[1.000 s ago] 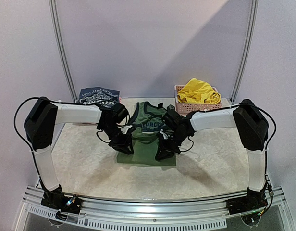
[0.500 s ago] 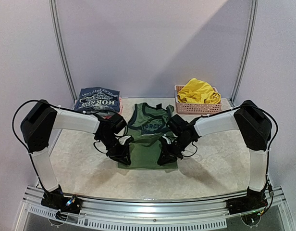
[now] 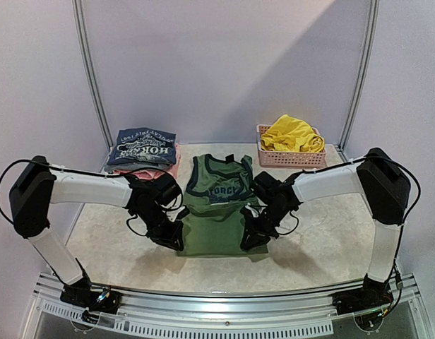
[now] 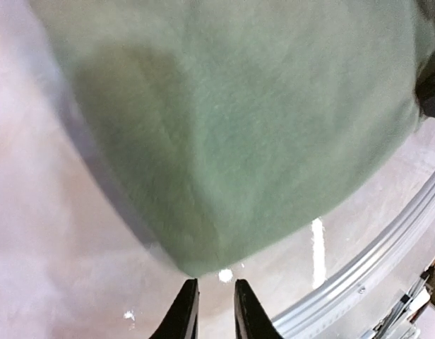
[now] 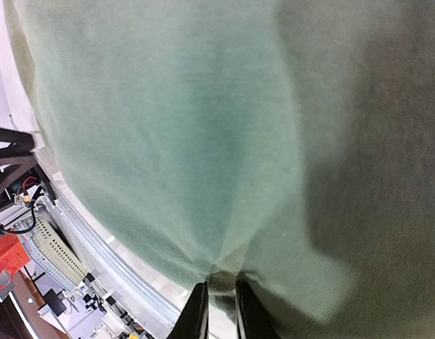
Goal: Fold and stack the mixed laundry pile
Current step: Adjust the rectangle-folded tank top at the center of the board.
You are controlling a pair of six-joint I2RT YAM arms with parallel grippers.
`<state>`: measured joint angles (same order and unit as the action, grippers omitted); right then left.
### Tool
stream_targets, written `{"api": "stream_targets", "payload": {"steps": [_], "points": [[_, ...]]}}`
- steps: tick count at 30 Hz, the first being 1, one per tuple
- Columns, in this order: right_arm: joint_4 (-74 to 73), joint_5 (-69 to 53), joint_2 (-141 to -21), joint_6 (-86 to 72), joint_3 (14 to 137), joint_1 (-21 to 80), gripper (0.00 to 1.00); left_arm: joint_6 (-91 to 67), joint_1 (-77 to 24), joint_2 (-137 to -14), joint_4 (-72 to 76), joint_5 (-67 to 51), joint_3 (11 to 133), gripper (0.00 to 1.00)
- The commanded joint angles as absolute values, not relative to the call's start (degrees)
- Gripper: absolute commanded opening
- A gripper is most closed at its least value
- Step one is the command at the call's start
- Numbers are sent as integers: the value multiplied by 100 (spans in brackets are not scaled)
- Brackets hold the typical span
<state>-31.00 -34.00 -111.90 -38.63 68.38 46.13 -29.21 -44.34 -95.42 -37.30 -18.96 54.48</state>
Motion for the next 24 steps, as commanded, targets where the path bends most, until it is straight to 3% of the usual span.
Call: {"api": "stream_targets", "payload": {"steps": [1, 9, 15, 24], "points": [[-3988, -3139, -10948, -3502, 7498, 4639, 16, -2904, -4491, -9044, -4387, -1373, 5872, 19], [-4658, -2559, -10837, -3342, 8312, 4618, 21, -2423, -4482, -9412, -4567, -1395, 6876, 22], [-4619, -1797, -10224, -3839, 7768, 4486, 22, -2166, -4482, -10083, -4361, -1715, 7357, 22], [-4404, -1733, -9779, -4318, 7093, 4485, 22, -1883, -4478, -11102, -4265, -1938, 8046, 21]]}}
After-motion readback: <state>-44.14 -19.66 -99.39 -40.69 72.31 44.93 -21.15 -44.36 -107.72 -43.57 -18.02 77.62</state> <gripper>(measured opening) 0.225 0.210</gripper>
